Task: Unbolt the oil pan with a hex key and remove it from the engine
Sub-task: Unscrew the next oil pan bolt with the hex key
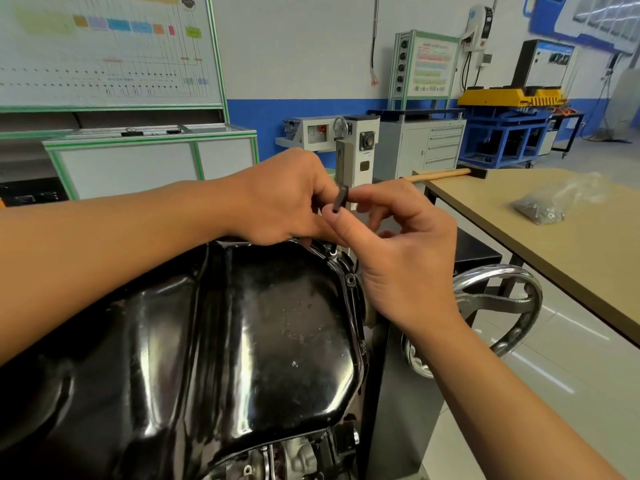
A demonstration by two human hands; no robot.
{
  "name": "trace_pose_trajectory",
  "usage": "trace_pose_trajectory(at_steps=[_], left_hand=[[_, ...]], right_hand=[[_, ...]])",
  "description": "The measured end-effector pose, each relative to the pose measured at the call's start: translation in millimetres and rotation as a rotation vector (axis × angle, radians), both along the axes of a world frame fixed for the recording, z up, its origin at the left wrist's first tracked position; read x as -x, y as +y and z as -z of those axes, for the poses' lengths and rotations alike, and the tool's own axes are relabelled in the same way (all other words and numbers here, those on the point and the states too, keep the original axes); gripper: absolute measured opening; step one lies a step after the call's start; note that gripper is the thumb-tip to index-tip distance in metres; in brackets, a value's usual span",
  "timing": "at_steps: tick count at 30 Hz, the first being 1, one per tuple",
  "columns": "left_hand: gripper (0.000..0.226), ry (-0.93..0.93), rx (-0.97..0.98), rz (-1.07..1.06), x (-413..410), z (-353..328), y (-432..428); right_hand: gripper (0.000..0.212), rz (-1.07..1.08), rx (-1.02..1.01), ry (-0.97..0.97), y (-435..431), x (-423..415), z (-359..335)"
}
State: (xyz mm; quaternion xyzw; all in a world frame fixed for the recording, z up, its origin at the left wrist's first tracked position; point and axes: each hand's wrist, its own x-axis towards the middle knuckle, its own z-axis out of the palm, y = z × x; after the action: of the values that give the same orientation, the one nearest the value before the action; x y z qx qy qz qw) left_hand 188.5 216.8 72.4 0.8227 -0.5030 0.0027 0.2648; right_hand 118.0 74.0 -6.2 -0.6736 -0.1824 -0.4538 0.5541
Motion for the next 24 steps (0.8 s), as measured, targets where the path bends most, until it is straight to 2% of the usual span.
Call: trace_pose_trajectory(at_steps=[2,6,10,12,15,17,20,22,24], left_hand=[[0.022,0.006,0.048,0.03,1,2,-1],[0.009,0.024,0.061,0.056,0,3,-1],[0.033,0.048,-0.007,0.087,1,2,3],[0.036,0.049,-0.019,0.07,1,1,3],[0.03,0.006,0.004,0.051,-1,1,1],[0.009,0.011,0.03,0.071,0,3,-1],[0.02,-0.042,0.058,0.047,-2,7,-7],[0.017,-0.073,0.063,0.05,-3,7,-8],[0.008,-0.028,0.056,0.084,-3,6,-6]], right_hand=[[0.021,0.048,-0.001,-0.027,-1,-2,1],[0.015,0.053,0.038,-0.048,0,-4,4],[0.014,0.022,0.084,-0.035,-1,-6,7],[0.016,-0.002,0.086,-0.021,-1,-6,9],[0.016,-0.026,0.072,-0.017,-2,-6,11],[0.017,-0.007,0.053,-0.029,-2,-6,11],[0.016,0.059,-0.009,-0.063,-4,-7,11],[0.014,0.075,-0.007,-0.076,-5,-7,12],[0.013,0.066,0.039,-0.077,-5,-8,12]])
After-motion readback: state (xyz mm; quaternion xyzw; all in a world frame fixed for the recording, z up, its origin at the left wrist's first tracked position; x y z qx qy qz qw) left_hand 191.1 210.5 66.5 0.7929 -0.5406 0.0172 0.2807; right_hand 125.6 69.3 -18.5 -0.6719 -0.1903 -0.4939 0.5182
